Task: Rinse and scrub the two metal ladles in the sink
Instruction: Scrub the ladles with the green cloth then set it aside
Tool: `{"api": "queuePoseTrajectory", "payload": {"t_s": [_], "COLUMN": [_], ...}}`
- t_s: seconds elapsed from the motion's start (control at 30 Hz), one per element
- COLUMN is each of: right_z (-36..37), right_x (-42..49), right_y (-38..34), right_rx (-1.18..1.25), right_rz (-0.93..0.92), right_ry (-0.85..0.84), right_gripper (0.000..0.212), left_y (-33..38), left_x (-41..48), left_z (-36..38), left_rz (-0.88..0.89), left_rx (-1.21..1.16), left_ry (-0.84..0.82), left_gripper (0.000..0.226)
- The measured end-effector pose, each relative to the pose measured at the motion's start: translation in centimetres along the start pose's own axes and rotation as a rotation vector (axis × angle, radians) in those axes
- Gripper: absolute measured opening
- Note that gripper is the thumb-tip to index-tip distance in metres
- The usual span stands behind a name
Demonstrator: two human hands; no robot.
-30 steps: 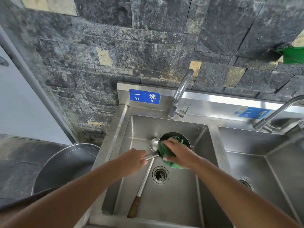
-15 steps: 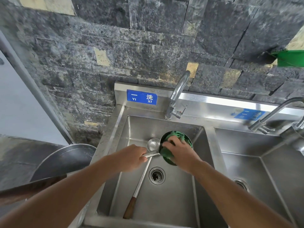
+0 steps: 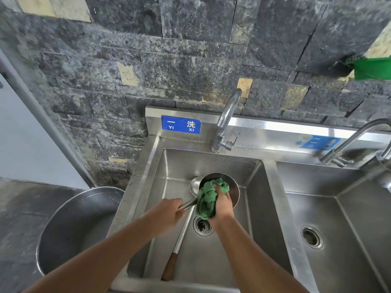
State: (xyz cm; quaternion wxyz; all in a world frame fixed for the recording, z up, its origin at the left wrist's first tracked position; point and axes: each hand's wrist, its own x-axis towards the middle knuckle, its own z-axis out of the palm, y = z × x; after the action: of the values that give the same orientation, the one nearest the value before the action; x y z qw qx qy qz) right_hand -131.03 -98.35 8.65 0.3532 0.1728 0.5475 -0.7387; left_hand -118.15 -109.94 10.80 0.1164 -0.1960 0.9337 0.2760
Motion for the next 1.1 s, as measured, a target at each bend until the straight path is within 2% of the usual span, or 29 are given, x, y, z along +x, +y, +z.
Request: {"api": "queuePoseTrajectory", "payload": {"t_s": [0.1,0.17,0.3,0.5,0.6,0.7,0.77,0.83,0.9,0.97,1.1], "right_z": [-0.1,-1.0,-2.8,-4.6,-3.5,-1.9,-1.6,-1.6,-1.8,-1.7,-0.5], "right_x": [-1.4,-2.3,-4.5,-4.8,-3.9,-3.8,-3.4,-2.6,-1.6,-0.8,0.2], "right_y": [-1.7,-3.1,-5.6,-7.7,-7.7,-6.2,-5.7,-6.7,-8.0,-8.3,-8.2], "right_rx": [0.177,0.224,0.203,0.152,0.002,-0.235,-0.29,-0.266,-0.296,-0.404,-0.778], "right_rz": [0.172,0.202,0.079,-0.228,-0.427,-0.528,-0.497,-0.339,-0.188,-0.15,-0.333], "right_ry": [-0.141,-0.198,-0.333,-0.18,-0.059,0.008,0.021,0.046,0.02,-0.019,-0.057], "right_gripper": [0.034,0.035,0.044,0.03,0.02,0.005,0.002,0.002,0.005,0.014,0.043], "left_y": [-0.7,-1.0,-1.9,-2.3,-2.3,-1.3,-0.7,-0.6,-0.5,-0.4,-0.8], "left_x": [0.7,0.7,0.6,0.5,0.0,-0.8,-1.5,-2.3,-3.0,-3.3,-3.3], "left_z": [-0.7,-1.2,-2.0,-2.5,-1.9,-1.3,-1.0,-0.7,-0.7,-0.8,-1.4], "left_rz": [-0.033,-0.096,-0.159,-0.094,-0.038,0.049,0.084,0.111,0.121,0.121,0.096], "left_rx": [-0.024,-0.051,-0.151,-0.288,-0.298,-0.273,-0.256,-0.212,-0.128,-0.051,-0.013], "left_ry": [0.113,0.18,0.219,0.197,0.202,0.185,0.188,0.158,0.111,0.089,0.115], "left_gripper": [0.036,0.044,0.049,0.034,0.034,0.031,0.029,0.028,0.027,0.026,0.025]}}
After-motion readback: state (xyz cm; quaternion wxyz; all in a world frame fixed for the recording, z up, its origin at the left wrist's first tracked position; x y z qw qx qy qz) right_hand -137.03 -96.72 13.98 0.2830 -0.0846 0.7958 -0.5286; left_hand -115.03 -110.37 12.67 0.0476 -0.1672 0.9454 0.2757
